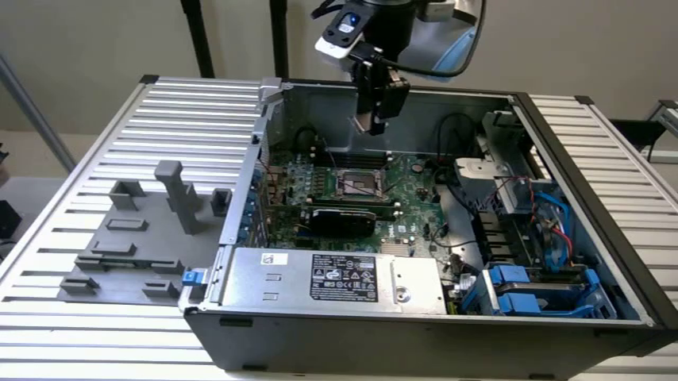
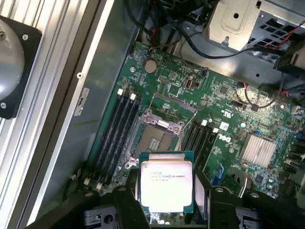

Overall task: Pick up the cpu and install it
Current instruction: 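Place the cpu into insertion slot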

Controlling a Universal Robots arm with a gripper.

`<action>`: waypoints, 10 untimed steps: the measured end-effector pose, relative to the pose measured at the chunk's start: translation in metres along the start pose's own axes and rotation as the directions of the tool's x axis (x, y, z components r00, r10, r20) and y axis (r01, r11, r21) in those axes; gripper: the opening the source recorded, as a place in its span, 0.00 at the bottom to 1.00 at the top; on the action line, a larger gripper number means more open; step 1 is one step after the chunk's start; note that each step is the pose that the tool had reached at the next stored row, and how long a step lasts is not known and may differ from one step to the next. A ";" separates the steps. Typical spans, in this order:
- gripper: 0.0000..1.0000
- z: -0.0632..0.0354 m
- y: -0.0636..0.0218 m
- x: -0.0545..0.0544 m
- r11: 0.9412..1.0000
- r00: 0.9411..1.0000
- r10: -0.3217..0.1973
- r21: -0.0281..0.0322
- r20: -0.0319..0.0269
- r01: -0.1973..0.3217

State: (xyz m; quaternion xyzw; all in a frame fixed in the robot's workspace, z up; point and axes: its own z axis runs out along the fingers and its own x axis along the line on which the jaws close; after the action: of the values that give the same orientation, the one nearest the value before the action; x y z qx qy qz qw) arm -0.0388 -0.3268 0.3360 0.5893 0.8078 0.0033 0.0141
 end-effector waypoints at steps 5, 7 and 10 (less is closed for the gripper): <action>0.55 0.0012 0.0000 0.000 0.996 0.996 0.091 0.002 0.002 -0.091; 0.55 0.0016 0.0000 0.000 0.992 0.992 0.127 0.002 0.003 -0.127; 0.55 0.0023 -0.0001 0.000 0.983 0.983 0.182 0.003 0.004 -0.182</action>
State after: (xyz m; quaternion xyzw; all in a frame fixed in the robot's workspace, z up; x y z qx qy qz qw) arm -0.0388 -0.3268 0.3336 0.6605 0.7507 0.0020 0.0144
